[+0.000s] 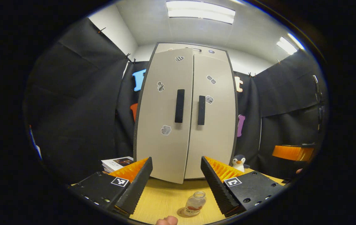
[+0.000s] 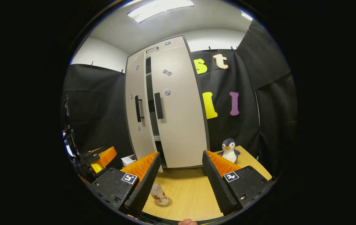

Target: Grasp the bottle in the cabinet with the left hand and place it on the coaster, then close the right door with the right hand and the left door with the left hand.

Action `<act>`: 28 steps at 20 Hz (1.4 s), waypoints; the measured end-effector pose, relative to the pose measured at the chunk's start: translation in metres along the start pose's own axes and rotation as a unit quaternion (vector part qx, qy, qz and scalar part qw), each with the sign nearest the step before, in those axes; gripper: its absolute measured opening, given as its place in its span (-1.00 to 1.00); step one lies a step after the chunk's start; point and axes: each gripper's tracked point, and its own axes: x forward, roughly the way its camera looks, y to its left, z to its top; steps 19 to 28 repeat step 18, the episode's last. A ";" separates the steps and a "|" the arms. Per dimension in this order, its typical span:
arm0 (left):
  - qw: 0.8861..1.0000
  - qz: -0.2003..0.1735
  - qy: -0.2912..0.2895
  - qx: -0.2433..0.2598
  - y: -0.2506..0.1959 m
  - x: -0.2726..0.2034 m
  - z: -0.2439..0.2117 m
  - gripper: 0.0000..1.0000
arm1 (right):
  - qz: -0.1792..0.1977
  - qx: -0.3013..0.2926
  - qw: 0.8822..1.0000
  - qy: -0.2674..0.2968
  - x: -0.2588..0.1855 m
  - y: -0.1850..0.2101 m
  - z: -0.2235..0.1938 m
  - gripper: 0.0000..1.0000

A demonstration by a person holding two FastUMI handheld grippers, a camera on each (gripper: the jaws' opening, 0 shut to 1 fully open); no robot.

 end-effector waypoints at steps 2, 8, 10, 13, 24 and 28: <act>1.000 -0.009 -0.002 -0.007 -0.009 0.000 0.003 0.99 | -0.005 0.001 1.000 -0.004 0.001 -0.002 0.001 0.65; 1.000 -0.001 -0.003 -0.003 -0.005 0.001 0.006 0.89 | -0.016 -0.007 1.000 -0.009 -0.004 -0.010 -0.001 0.65; 1.000 0.009 0.001 0.001 0.002 0.000 0.007 0.99 | -0.031 -0.016 0.999 -0.003 -0.004 -0.020 -0.006 0.65; 1.000 0.020 -0.004 -0.007 0.010 0.000 0.013 0.89 | -0.029 -0.015 0.999 0.001 -0.002 -0.018 -0.007 0.65; 0.999 0.034 0.000 -0.011 0.016 -0.002 0.007 0.89 | -0.027 -0.009 1.000 0.000 0.000 -0.019 -0.005 0.65; 0.999 0.034 0.000 -0.011 0.016 -0.002 0.007 0.89 | -0.027 -0.009 1.000 0.000 0.000 -0.019 -0.005 0.65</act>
